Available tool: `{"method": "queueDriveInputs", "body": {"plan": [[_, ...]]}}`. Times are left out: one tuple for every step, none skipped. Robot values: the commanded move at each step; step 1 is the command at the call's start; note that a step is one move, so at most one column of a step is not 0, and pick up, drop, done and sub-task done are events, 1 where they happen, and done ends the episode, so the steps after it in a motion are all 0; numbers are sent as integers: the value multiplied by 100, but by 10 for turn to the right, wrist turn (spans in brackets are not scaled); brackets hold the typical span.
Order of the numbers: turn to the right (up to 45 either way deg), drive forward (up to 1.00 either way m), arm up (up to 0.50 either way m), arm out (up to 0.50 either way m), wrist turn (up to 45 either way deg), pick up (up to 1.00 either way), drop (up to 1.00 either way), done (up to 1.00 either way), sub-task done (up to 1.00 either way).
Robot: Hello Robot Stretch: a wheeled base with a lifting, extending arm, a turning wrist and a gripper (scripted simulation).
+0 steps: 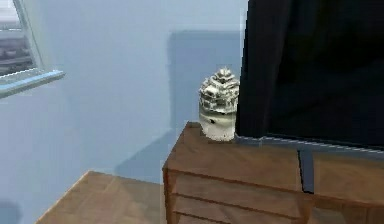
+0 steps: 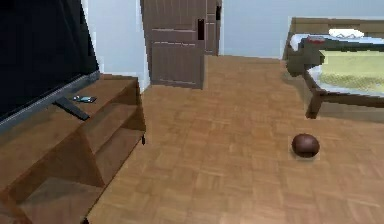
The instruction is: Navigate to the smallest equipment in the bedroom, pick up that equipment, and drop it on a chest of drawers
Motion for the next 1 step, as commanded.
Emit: {"method": "queueDriveInputs", "body": {"plan": [[450, 0, 0, 0, 0, 0, 0, 0, 0]]}}
